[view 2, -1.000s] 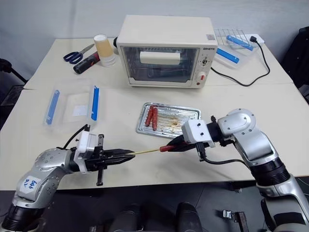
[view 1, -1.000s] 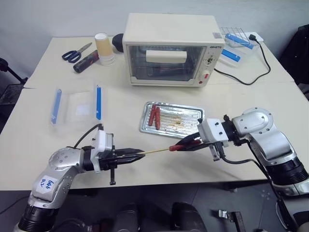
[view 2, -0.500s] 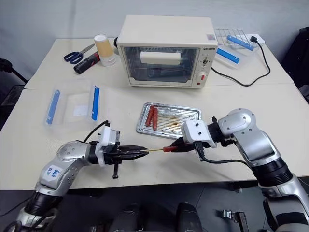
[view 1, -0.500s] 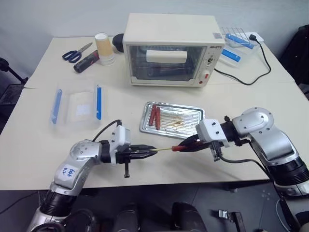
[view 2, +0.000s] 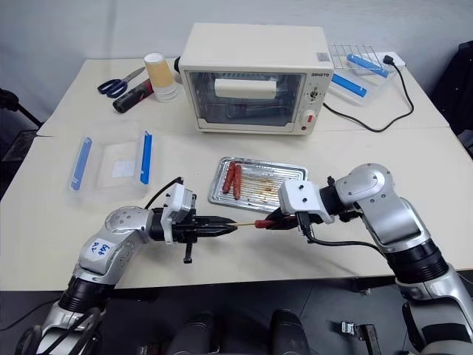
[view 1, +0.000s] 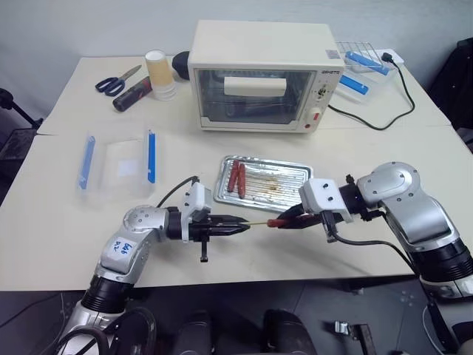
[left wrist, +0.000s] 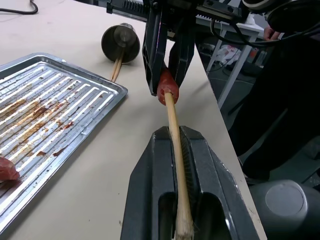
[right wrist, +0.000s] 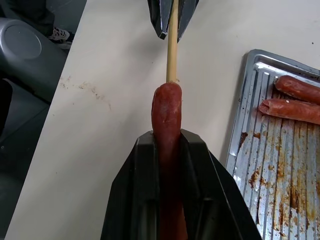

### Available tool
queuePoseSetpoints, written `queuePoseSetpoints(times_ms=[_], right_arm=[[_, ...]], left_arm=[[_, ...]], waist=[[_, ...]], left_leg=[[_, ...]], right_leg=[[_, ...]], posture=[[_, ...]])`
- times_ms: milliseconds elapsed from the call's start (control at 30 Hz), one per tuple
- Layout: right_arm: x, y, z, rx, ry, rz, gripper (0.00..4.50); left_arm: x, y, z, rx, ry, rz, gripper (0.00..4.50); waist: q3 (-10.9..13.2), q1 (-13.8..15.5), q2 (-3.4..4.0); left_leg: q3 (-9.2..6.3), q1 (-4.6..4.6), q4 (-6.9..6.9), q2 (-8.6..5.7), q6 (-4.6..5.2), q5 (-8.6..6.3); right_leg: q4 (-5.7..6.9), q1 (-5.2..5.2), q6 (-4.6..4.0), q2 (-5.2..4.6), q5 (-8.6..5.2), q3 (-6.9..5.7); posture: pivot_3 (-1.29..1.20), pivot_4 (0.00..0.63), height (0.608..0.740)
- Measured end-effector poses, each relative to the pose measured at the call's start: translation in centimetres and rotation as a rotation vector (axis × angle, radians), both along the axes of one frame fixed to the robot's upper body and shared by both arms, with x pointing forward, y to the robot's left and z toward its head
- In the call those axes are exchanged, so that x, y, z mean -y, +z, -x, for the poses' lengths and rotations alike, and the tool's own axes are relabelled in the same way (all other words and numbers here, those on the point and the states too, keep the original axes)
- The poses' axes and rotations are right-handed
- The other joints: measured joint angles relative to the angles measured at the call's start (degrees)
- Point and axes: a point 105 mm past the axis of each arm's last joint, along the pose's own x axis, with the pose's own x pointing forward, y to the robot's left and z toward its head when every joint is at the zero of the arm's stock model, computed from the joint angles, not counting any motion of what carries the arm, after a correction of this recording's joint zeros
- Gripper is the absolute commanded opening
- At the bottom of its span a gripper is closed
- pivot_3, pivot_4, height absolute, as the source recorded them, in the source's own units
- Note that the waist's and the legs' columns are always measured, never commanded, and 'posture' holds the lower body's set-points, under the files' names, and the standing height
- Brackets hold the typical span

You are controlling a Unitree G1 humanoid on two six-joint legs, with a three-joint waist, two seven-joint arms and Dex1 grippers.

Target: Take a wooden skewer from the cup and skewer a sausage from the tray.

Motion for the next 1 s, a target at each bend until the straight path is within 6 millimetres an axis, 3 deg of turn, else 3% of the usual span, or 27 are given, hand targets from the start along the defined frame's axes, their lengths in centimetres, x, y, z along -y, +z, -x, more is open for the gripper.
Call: queuePoseSetpoints(times_ms=[133, 200, 333, 400, 600, 767, 900, 1000], right_arm=[[-0.5, -0.3, 0.1, -0.02, 0.007, -0.007, 0.24], [-0.6, -0.4, 0.2, -0.044, -0.004, -0.008, 0.94], [-3.6, 1.2, 2.3, -0.034, 0.133, -0.103, 2.1], [-3.0, 1.5, 2.1, -0.017, 0.114, -0.094, 2.69], [0.3, 1.7, 1.3, -0.011, 0.026, -0.072, 4.49], [1.5, 2.8, 1.5, -0.009, 0.007, -0.162, 4.49], [1.8, 5.0, 2.2, -0.021, 0.018, -0.493, 4.49], [2.7, 6.7, 1.8, -0.026, -0.083, -0.767, 4.49]], left_arm=[[-0.7, -0.2, 0.3, 0.001, -0.007, -0.028, 0.0], [-0.8, -0.3, 0.4, -0.001, -0.003, -0.028, 0.0], [0.8, 0.0, 1.8, 0.01, -0.085, 0.006, 0.0], [0.2, -0.1, 1.9, 0.012, -0.076, -0.008, 0.0], [-4.4, 0.1, 1.5, 0.041, 0.089, -0.026, 0.0], [-6.7, 1.0, 2.0, 0.09, 0.21, 0.031, 0.0], [-9.1, 2.3, 2.3, 0.131, 0.399, 0.137, 0.0], [-11.5, 4.3, 1.8, 0.183, 0.646, 0.295, 0.0]], waist=[[0.0, -0.06, 0.0], [0.0, -0.07, 0.0], [0.0, 0.02, 0.0], [-0.02, 0.13, -0.04], [-0.02, -0.08, -0.04], [-0.02, -0.08, -0.04], [-0.03, -0.01, -0.05], [-0.03, 0.16, -0.05]], left_leg=[[-0.01, 0.0, 0.0, 0.0, 0.0, 0.0], [-0.01, 0.0, 0.0, 0.01, 0.0, 0.0], [-0.08, -0.03, 0.05, 0.0, 0.0, 0.0], [-0.13, -0.01, 0.08, -0.01, 0.0, 0.0], [-0.11, 0.02, 0.04, 0.01, 0.0, 0.0], [-0.13, 0.06, 0.0, 0.03, 0.0, 0.0], [-0.55, 0.19, -0.02, 0.04, 0.01, -0.01], [-0.88, 0.33, 0.0, 0.01, 0.03, 0.0]], right_leg=[[0.0, 0.0, 0.0, 0.0, 0.0, 0.0], [0.0, 0.0, 0.0, 0.0, 0.0, 0.0], [0.03, 0.0, 0.0, -0.01, 0.0, -0.01], [-0.01, 0.08, 0.0, -0.01, 0.0, -0.05], [-0.02, 0.07, 0.0, -0.01, 0.0, -0.05], [-0.06, 0.13, 0.0, -0.02, 0.0, -0.05], [-0.1, 0.33, 0.0, -0.04, 0.0, -0.11], [-0.13, 0.62, 0.0, -0.16, 0.0, -0.23]], posture=[[0.0, 0.15, 0.74], [0.0, 0.15, 0.74], [0.0, 0.15, 0.74], [0.0, 0.15, 0.74], [0.0, 0.15, 0.74], [0.0, 0.15, 0.74], [0.0, 0.15, 0.74], [0.0, 0.15, 0.74]])
